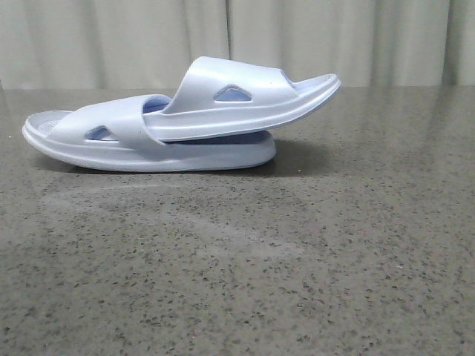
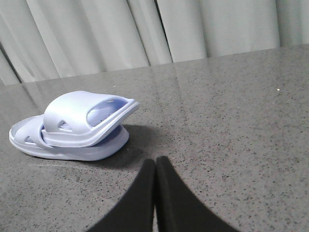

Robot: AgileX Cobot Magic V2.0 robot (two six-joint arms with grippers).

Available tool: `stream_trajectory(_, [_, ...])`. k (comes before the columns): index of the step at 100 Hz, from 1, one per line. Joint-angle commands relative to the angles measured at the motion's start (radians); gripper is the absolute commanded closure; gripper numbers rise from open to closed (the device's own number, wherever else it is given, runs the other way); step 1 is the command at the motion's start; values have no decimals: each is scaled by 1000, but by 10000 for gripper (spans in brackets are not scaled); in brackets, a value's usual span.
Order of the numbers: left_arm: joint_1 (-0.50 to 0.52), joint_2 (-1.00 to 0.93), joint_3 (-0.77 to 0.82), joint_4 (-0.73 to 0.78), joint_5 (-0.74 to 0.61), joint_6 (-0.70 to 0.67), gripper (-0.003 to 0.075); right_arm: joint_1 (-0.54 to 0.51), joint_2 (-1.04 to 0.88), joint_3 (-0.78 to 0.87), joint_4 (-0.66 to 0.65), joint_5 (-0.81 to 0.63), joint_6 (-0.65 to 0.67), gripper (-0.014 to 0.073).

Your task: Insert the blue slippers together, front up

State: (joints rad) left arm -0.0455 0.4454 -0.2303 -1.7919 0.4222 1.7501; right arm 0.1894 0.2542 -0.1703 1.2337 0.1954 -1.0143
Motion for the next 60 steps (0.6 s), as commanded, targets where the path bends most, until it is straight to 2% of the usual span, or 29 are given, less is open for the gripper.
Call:
stream_trajectory(1, [-7, -8, -15, -69, -43, -36, 705, 2, 4, -27, 16, -29, -11, 673])
stream_trajectory(7, [-7, -20, -3, -58, -121, -96, 705, 2, 4, -27, 16, -29, -11, 673])
stream_trajectory(11, [-2, -31, -1, 38, -150, -180, 705, 2, 4, -27, 16, -29, -11, 673])
stream_trajectory(16, [9, -54, -1, 234, -161, -361, 705, 2, 4, -27, 16, -29, -11, 673])
stream_trajectory(31, [54, -128, 12, 850, -203, -1024, 705, 2, 4, -27, 16, -29, -11, 673])
stream_trajectory(42, [67, -179, 40, 1208, -242, -1437, 705, 2, 4, -27, 16, -29, -11, 673])
stream_trajectory(48, [67, -209, 55, 1393, -252, -1593, 705, 2, 4, -27, 16, -29, -11, 673])
stream_trajectory(52, [67, -227, 67, 1465, -262, -1673, 705, 2, 4, -27, 16, -29, -11, 673])
stream_trajectory(60, [67, -271, 104, 1536, -312, -1717, 705, 2, 4, -27, 16, -29, -11, 673])
